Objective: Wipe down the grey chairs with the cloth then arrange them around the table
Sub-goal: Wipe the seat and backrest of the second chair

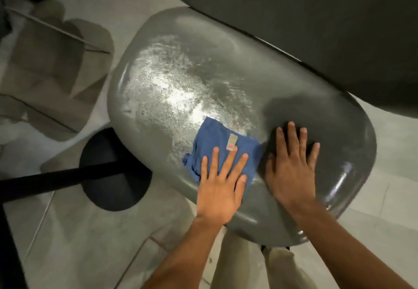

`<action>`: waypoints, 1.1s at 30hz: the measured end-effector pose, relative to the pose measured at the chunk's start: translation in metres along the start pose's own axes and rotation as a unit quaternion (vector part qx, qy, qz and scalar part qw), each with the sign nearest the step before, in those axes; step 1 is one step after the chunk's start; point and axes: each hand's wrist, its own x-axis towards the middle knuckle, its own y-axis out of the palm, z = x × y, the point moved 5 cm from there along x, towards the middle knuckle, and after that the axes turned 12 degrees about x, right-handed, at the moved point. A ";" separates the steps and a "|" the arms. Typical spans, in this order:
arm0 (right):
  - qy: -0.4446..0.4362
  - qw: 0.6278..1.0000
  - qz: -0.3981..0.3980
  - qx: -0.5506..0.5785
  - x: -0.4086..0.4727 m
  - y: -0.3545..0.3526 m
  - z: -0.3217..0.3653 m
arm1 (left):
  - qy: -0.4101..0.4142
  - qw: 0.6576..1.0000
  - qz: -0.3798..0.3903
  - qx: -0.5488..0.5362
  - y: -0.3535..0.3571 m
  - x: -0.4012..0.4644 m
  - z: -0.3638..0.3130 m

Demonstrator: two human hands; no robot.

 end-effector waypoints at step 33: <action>-0.085 0.993 0.051 -0.065 0.021 0.041 0.035 | 0.026 0.992 0.026 0.117 -0.040 0.089 0.179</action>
